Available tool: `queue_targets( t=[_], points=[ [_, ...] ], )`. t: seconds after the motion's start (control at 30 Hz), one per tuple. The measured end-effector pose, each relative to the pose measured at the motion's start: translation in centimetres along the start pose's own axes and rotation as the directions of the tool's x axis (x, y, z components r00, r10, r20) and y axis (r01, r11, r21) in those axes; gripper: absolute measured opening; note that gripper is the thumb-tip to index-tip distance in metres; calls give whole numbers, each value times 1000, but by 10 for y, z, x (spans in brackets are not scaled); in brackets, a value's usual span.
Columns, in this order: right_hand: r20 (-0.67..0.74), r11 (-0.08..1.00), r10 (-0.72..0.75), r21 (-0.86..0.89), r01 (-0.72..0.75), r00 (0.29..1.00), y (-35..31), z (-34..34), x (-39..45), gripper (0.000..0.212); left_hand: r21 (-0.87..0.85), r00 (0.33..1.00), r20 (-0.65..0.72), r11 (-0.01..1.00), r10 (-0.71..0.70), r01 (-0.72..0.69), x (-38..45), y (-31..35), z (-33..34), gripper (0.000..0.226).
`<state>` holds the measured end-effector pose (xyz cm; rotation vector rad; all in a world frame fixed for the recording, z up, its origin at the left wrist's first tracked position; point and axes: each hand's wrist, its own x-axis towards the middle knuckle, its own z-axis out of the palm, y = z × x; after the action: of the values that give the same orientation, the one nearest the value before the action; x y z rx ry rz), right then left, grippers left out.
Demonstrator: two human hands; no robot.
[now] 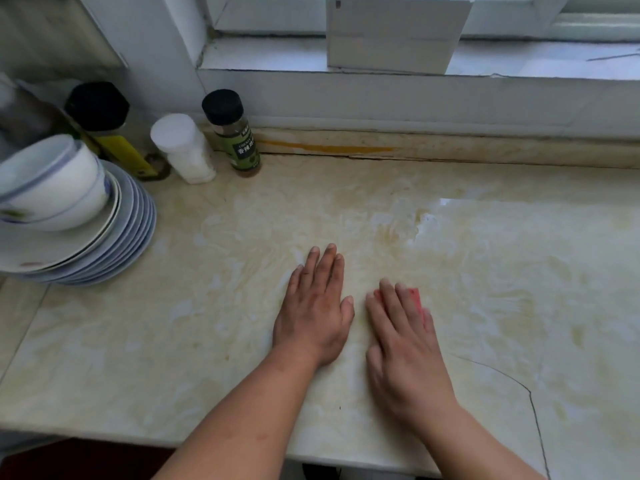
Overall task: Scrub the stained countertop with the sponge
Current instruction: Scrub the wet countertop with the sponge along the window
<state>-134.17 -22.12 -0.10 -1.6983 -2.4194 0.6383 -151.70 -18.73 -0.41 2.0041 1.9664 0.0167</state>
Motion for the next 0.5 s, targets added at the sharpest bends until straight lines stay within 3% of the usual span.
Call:
queue_targets(
  t=[0.1, 0.27, 0.4, 0.5],
  points=[
    [-25, 993, 116, 10, -116, 993, 19, -8, 14, 72, -5, 1000, -10, 1000, 1, -1, 1, 0, 0, 83],
    [-128, 960, 275, -18, -280, 953, 53, -40, 135, 67, -4, 1000, -11, 1000, -4, 4, 0, 0, 0, 82],
    [-77, 982, 179, -48, -182, 981, 43, -43, 183, 65, -4, 1000, -14, 1000, -6, 6, 1, 1, 0, 82],
    [-8, 998, 10, -67, -11, 1000, 24, -32, 154, 69, -6, 1000, -16, 1000, -6, 6, 1, 1, 0, 83]
  ],
)
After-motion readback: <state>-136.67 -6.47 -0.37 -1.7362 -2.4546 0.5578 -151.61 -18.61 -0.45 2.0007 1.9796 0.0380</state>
